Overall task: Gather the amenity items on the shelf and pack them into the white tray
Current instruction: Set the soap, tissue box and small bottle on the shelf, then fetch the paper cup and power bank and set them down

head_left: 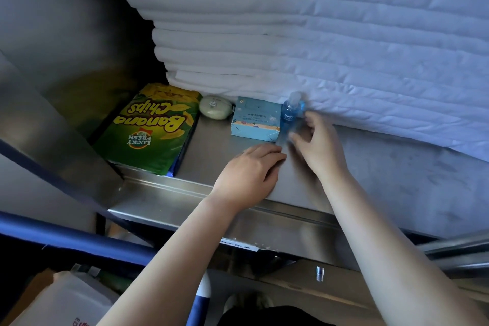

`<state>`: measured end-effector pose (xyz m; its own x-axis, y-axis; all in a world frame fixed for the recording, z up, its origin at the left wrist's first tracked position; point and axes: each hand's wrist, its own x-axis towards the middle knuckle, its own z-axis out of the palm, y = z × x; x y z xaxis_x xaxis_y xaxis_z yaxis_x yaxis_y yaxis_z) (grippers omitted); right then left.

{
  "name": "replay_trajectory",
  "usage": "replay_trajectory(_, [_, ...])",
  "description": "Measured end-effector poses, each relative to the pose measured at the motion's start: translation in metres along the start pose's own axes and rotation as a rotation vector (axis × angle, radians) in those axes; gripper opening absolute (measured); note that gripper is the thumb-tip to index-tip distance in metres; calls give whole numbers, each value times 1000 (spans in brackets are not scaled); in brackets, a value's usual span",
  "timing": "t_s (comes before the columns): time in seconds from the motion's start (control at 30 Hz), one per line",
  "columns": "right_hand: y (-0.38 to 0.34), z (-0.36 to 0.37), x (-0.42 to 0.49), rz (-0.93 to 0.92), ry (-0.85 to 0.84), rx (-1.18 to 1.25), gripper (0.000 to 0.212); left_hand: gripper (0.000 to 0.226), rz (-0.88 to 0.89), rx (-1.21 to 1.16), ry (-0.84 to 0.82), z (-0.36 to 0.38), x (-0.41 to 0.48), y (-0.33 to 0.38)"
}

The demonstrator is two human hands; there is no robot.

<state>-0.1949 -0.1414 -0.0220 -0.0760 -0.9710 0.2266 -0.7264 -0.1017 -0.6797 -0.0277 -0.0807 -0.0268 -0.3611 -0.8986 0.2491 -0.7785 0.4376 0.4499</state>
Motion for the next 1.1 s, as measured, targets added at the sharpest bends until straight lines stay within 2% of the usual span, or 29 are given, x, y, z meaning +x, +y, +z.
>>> replay_trajectory(0.07, [6, -5, -25, -70, 18, -217, 47, 35, 22, 37, -9, 2, 0, -2])
replay_trajectory(0.13, [12, -10, -48, -110, -38, -391, 49, 40, 53, 93, -35, 6, 1, -5])
replay_trajectory(0.3, [21, -21, -66, -100, -220, -545, 57, 57, 110, 257, -162, 17, 0, -11])
replay_trajectory(0.53, [18, -22, -71, -75, -269, -539, 57, 60, 60, 387, -196, 18, -8, 0])
replay_trajectory(0.67, [14, -33, -95, -132, -259, -561, 55, 61, -21, 466, -232, 15, -30, 22])
replay_trajectory(0.87, [-13, -95, -136, -125, -428, -451, 41, 54, -114, 400, -383, -4, -57, 81])
replay_trajectory(0.93, [-20, -128, -162, -191, -404, -451, 51, 54, -83, 357, -416, -15, -68, 112])
replay_trajectory(1.1, [-23, -232, -251, -306, -109, -486, 47, 57, -17, 282, -195, -43, -97, 218])
